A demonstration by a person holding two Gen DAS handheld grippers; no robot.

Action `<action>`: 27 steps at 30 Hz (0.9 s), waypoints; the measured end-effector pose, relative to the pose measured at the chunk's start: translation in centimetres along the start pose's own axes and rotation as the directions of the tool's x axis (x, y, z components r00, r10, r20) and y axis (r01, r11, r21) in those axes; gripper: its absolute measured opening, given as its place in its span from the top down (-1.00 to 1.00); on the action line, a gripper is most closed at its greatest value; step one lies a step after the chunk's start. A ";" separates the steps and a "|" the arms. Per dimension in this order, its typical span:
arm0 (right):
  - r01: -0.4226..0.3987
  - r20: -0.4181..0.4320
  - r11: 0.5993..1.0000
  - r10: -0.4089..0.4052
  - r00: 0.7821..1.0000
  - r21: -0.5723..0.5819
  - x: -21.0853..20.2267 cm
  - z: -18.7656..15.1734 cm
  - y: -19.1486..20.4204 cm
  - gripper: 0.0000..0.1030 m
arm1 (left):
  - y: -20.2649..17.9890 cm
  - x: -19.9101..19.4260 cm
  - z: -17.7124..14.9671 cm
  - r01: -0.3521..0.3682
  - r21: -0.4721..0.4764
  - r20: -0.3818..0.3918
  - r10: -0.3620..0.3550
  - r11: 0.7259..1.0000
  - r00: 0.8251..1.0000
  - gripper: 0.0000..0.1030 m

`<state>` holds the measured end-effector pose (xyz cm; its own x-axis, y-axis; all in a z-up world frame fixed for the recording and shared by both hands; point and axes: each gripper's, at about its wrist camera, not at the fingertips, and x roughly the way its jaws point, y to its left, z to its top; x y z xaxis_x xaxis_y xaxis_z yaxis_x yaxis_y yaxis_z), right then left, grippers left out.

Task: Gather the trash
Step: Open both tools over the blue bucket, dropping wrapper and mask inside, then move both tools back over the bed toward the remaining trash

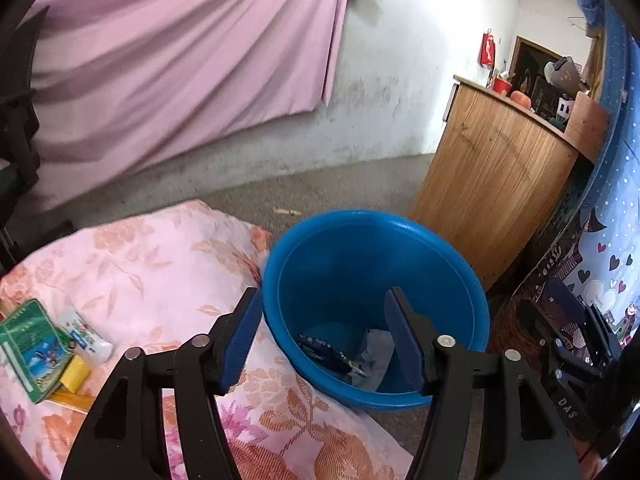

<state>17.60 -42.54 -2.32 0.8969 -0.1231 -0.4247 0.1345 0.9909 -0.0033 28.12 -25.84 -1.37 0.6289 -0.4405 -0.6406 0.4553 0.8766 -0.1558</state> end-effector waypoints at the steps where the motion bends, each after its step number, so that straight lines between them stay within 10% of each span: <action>1: 0.004 0.006 1.000 -0.004 1.000 0.007 -0.2 0.1 -0.1 -0.99 | 0.0 -0.5 -0.2 -0.006 0.002 0.018 0.006 1.000 1.000 -0.37; 7: 0.015 0.049 0.999 -0.017 0.999 0.045 -1.9 0.7 -0.2 -1.00 | 0.2 -4.3 -1.2 -0.020 -0.023 0.173 0.024 1.000 0.985 -0.94; 27: -0.080 0.312 0.996 0.063 0.948 0.043 -11.2 5.6 6.7 -1.00 | 5.6 -18.9 -4.0 -0.172 -0.167 0.450 0.230 0.971 0.863 -0.96</action>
<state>10.82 -34.87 7.53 0.9901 -0.0716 -0.1205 0.0803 0.9944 0.0694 16.31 -11.82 6.88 0.9311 -0.2657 -0.2501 0.2289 0.9591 -0.1667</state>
